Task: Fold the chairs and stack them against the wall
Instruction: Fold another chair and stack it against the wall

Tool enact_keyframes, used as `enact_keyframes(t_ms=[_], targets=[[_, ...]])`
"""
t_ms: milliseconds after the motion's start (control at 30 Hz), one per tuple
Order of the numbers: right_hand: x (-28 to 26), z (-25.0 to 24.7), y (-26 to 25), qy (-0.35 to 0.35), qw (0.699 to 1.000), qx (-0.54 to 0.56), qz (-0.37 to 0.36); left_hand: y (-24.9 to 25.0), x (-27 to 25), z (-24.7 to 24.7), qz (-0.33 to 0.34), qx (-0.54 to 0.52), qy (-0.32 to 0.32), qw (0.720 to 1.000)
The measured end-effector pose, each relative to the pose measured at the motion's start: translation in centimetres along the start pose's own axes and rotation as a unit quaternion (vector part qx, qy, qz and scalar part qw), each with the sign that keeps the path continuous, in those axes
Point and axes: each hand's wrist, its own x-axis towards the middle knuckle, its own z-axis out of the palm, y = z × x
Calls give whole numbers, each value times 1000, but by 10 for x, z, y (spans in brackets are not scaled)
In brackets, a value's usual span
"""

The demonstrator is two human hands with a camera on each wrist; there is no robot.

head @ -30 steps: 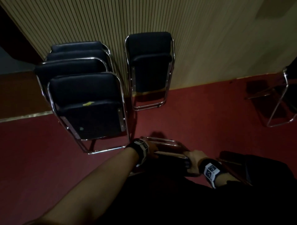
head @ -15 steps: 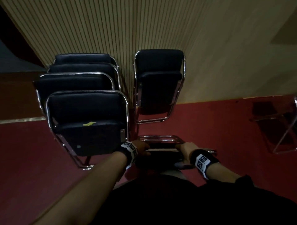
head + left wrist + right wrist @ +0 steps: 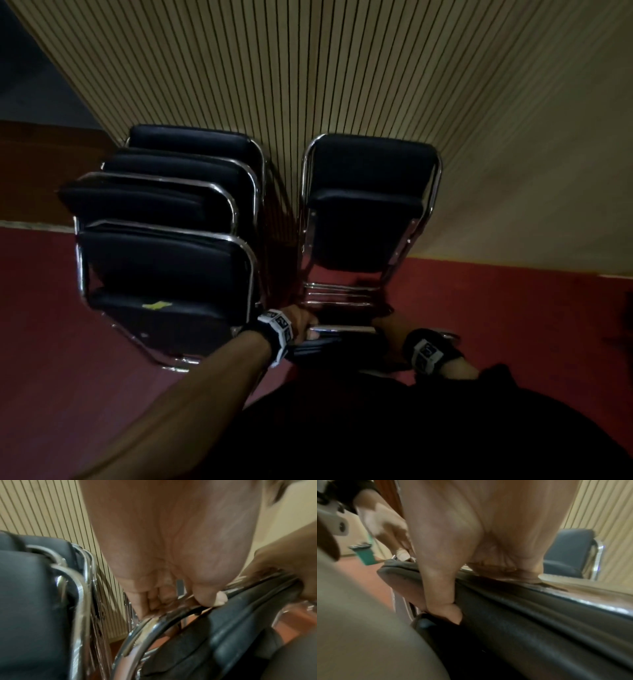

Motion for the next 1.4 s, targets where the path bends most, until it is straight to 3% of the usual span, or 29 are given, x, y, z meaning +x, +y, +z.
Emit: enact_keyframes(t_ms=[167,367,600,700,800,900,1000,1100,1300,1400], targets=[[35,-48,40,-17,998,-26,-60,1,46,-46,-39,7,-6,999],[58,-74,89,-29,997,-11,-72,24,86,-97,-67,9,-42,997],[70,-88,109,-23,997,2,-73,25,95,-103,-88,-28,-20,996],[73,-95,112,17,997,47,-57,20,97,-114,-95,12,56,994],[82,-127,133,163,985,57,-23,20,102,-132,-89,15,210,974],[96,-148,153,246,967,24,64,16,94,-136,-88,-24,277,956],[104,-141,160,228,964,37,133,5,82,-104,-87,-57,231,967],[107,-148,140,220,963,34,154,-6,63,-87,-98,-97,180,974],[132,-142,91,206,975,-34,77,-15,49,-96,-138,-101,108,979],[157,-148,80,137,989,-22,41,-28,60,-102,-179,-148,90,968]])
